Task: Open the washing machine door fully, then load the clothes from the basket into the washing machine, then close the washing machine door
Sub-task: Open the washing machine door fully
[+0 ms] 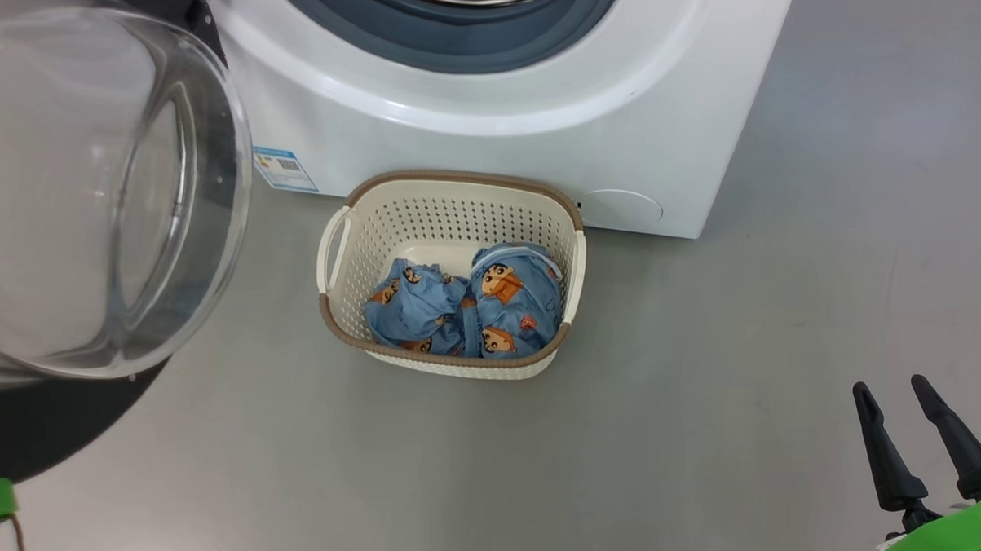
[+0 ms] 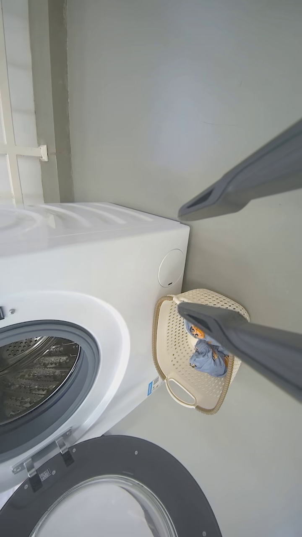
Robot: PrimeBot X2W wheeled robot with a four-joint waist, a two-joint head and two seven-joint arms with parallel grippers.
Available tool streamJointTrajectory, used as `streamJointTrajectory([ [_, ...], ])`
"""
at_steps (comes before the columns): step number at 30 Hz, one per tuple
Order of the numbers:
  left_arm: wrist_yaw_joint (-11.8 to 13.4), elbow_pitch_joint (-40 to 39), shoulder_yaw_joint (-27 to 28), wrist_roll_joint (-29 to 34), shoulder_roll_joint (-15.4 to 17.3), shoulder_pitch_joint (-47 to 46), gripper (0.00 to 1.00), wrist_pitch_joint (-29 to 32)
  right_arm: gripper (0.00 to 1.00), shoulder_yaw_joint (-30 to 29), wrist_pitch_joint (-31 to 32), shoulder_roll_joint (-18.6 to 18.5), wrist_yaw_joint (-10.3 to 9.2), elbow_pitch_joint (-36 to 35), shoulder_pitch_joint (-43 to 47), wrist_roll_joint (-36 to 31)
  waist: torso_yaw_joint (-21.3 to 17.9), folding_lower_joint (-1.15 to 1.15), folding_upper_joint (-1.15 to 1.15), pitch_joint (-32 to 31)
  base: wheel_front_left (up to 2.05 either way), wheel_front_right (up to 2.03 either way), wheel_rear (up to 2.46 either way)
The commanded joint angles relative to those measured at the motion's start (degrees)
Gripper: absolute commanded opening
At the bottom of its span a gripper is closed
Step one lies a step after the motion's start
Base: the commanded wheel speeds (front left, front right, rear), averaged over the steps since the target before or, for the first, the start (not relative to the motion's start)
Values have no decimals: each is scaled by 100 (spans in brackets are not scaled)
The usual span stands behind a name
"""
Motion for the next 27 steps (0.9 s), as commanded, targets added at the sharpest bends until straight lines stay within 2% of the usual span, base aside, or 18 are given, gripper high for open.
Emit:
streamJointTrajectory([
  [1,22,-76,324,37,392,-177,0,-36,100,166,-70,-138,35,-137,-116,-31,-12,-1,0,75,0,0,0],
  [19,46,882,1132,279,895,-893,0,-36,100,270,-70,-360,35,-192,-406,2,-74,-1,0,556,0,0,0],
  [27,278,1183,1304,475,1053,-1160,0,-36,100,323,-70,-454,35,-212,-511,12,-111,-1,0,729,0,0,0],
])
